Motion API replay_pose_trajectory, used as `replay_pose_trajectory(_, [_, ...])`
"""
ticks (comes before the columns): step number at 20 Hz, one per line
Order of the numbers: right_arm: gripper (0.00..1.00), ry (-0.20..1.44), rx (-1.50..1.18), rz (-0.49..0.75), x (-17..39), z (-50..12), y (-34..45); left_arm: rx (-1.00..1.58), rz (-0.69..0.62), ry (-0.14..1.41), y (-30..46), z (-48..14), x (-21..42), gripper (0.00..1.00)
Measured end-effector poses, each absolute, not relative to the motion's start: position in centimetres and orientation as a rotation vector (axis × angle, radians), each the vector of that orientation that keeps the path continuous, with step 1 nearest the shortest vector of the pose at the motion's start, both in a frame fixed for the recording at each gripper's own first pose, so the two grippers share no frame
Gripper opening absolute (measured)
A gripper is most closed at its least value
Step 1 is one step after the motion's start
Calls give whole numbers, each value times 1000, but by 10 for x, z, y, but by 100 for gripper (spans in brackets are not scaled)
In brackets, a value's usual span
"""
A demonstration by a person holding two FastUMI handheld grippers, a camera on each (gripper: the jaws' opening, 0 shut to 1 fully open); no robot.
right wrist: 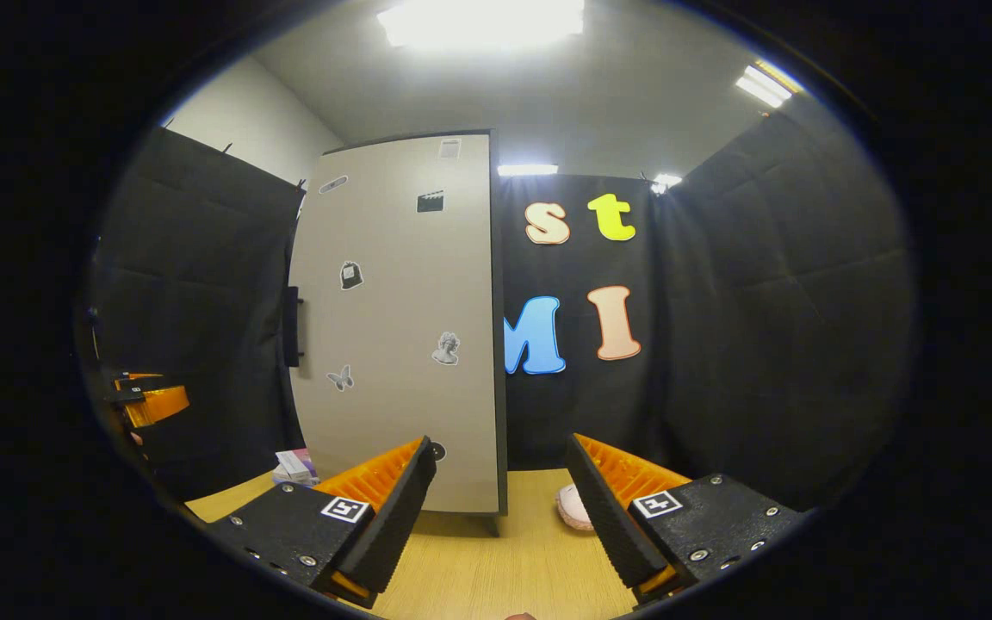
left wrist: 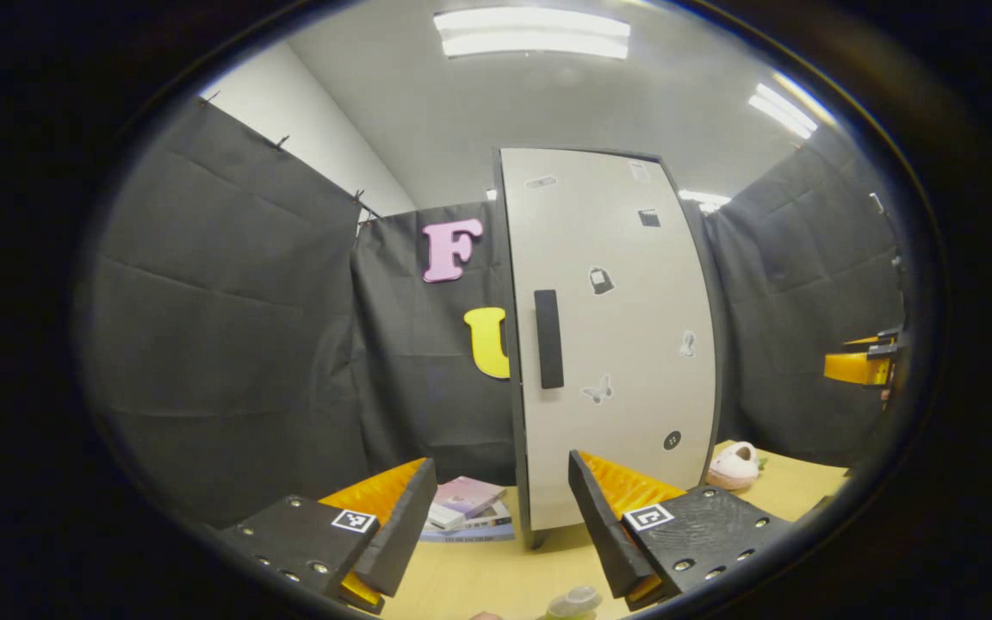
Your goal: Open the cabinet door with the right hand, grasp the bottle in the cabinet with the left hand and place it on the coaster, then close the cabinet door with the right hand.
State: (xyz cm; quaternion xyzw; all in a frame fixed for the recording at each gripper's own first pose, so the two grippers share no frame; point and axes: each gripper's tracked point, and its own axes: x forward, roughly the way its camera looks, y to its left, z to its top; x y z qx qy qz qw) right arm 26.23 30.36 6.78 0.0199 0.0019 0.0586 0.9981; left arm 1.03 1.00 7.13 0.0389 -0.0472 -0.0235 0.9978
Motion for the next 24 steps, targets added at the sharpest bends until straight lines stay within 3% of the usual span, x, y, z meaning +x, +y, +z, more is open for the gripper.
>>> replay_pose_trajectory(3, [95, 4, 42, 117, 261, 68, 304, 70, -47, -90, 9, 71, 9, 92])
replay_pose_trajectory(4, [95, 5, 43, 117, 261, 67, 304, 70, -45, -89, 9, 71, 9, 88])
replay_pose_trajectory(10, [95, 6, 45, 117, 257, 68, 304, 76, -46, -86, 11, 71, 7, 92])
replay_pose_trajectory(11, [95, 5, 46, 115, 256, 68, 304, 77, -47, -85, 11, 71, 7, 88])
replay_pose_trajectory(12, [95, 6, 46, 115, 256, 68, 304, 78, -47, -85, 11, 71, 7, 92])
replay_pose_trajectory(24, [95, -3, 46, 115, 250, 71, 306, 85, -57, -85, 12, 73, 4, 88])
